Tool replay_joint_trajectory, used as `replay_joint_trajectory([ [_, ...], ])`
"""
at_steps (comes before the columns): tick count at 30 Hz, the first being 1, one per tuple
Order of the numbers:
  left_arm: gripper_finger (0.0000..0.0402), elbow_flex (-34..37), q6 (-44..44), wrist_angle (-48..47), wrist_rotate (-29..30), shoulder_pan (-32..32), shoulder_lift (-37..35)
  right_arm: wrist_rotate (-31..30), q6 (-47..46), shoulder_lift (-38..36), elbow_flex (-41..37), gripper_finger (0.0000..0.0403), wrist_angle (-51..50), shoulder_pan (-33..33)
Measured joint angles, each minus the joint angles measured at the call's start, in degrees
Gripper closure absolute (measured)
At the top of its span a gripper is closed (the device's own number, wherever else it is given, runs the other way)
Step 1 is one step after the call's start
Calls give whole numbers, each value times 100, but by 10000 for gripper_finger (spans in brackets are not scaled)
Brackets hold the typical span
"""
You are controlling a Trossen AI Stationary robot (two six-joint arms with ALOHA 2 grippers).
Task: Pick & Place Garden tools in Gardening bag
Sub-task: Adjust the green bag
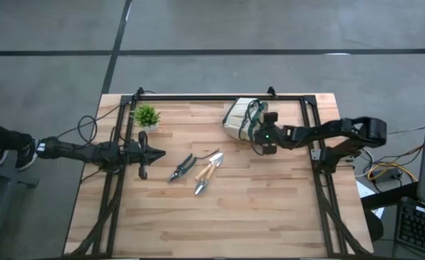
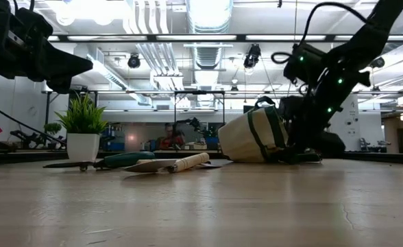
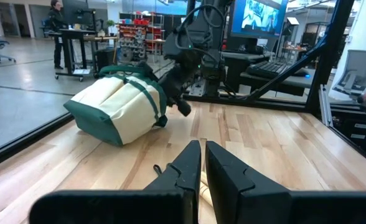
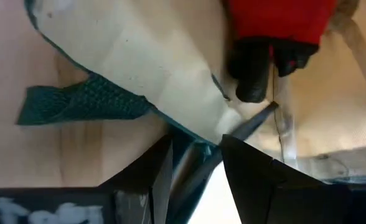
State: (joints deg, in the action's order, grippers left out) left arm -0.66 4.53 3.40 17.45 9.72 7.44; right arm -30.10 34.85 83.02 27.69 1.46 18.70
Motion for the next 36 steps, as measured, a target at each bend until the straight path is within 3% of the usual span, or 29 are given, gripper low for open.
replay_joint_trajectory([
  [7, 371, 0, 1, 0, 2, 0, -1, -202, 598, 592, -1, 271, 1005, 2],
  [11, 371, 1, 1, 2, 2, 0, 0, -328, 605, 784, 104, 313, 1028, 0],
  [14, 371, -1, 1, 1, 2, 0, 0, -325, 453, 765, 310, 375, 695, -56],
  [17, 371, -1, -1, 2, 0, 0, 1, -297, 252, 640, 575, 391, 345, -118],
  [30, 371, 0, 1, 1, 0, 0, 1, 130, -724, -458, 2348, 395, -2316, -843],
  [34, 371, 0, 1, 0, 0, 0, -1, 1145, -1114, -522, 2398, 394, -2744, -839],
  [36, 371, -1, 1, 1, 2, 0, 1, 1292, -1129, -445, 2234, 394, -2684, -843],
])
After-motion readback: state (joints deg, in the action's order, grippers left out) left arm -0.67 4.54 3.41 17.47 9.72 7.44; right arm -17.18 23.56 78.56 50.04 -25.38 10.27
